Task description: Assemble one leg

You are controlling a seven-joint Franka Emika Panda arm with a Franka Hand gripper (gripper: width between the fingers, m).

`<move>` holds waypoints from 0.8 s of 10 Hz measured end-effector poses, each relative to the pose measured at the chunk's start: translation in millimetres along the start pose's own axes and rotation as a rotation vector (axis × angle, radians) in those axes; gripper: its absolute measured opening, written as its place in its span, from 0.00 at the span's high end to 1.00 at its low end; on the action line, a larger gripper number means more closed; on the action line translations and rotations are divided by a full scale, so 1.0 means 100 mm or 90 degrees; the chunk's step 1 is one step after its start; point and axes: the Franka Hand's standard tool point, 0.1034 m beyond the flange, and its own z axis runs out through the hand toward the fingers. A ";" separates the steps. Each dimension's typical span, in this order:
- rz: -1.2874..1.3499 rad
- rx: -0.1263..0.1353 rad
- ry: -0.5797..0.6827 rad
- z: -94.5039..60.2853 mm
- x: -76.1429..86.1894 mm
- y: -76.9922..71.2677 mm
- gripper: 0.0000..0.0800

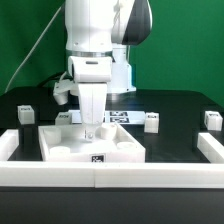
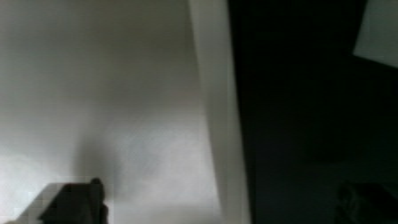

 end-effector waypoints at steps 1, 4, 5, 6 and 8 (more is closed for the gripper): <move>0.002 -0.001 0.000 -0.01 0.01 0.01 0.19; 0.004 0.000 0.000 0.00 0.00 0.00 0.53; 0.004 0.000 0.000 0.00 0.00 0.00 0.75; 0.004 0.000 0.000 0.00 0.00 0.00 0.75; 0.005 -0.001 0.000 0.00 -0.01 0.00 0.93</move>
Offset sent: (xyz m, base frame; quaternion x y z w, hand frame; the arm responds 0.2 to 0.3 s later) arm 0.0000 0.0000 0.0000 0.0000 0.0000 0.0000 1.0000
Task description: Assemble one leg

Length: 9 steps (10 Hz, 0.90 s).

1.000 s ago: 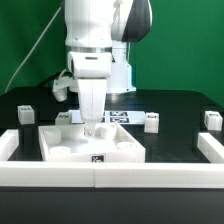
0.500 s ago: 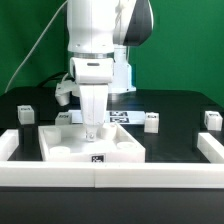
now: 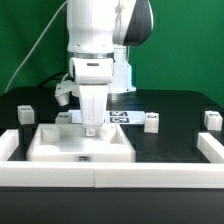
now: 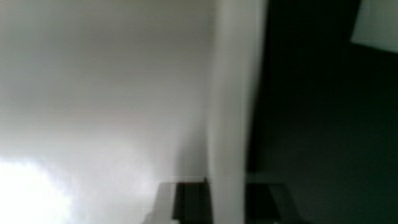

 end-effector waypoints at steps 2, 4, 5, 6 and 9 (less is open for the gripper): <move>0.000 0.000 0.000 0.00 0.00 0.00 0.93; 0.000 0.000 0.000 0.00 0.00 0.00 0.93; 0.002 -0.001 0.001 0.00 0.02 0.00 0.93; 0.024 -0.007 0.005 0.00 0.16 0.01 0.93; 0.060 -0.011 0.020 0.00 0.77 0.07 0.93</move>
Offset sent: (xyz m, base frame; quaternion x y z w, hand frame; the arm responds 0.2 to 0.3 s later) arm 0.0000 0.0000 0.0000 0.0000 0.0000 0.0000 1.0000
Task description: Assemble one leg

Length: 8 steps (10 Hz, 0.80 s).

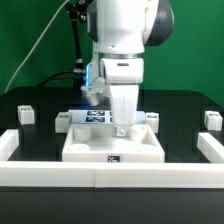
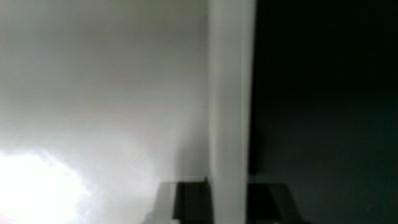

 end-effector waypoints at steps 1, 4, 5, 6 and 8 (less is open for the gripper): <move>0.010 -0.002 0.004 0.00 0.17 0.02 0.93; 0.008 -0.005 0.009 0.00 0.56 0.21 0.93; 0.011 -0.008 0.011 0.00 0.65 0.25 0.93; 0.003 -0.010 0.013 0.01 0.73 0.31 0.93; 0.009 -0.003 0.010 0.00 0.77 0.34 0.93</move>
Offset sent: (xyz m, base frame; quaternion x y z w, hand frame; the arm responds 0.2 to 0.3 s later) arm 0.0237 0.0345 -0.0012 -0.0001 0.0022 -0.0026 1.0000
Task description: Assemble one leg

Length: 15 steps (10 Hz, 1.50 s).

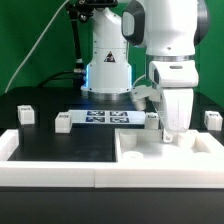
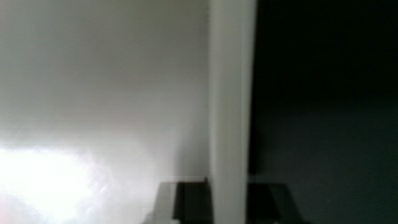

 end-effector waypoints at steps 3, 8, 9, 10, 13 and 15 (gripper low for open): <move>0.005 0.002 -0.001 0.01 -0.01 -0.01 0.93; 0.005 0.002 -0.001 0.01 -0.01 -0.01 0.23; 0.005 0.002 -0.001 0.01 -0.01 -0.01 0.23; 0.005 0.002 -0.001 0.01 -0.01 -0.01 0.19; 0.003 0.002 -0.005 -0.07 -0.01 0.00 0.19; 0.021 -0.011 -0.011 -0.30 0.04 -0.06 0.19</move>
Offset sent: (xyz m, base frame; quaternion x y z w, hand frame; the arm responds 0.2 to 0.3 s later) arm 0.0000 0.0000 0.0000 0.0000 0.0000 0.0000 1.0000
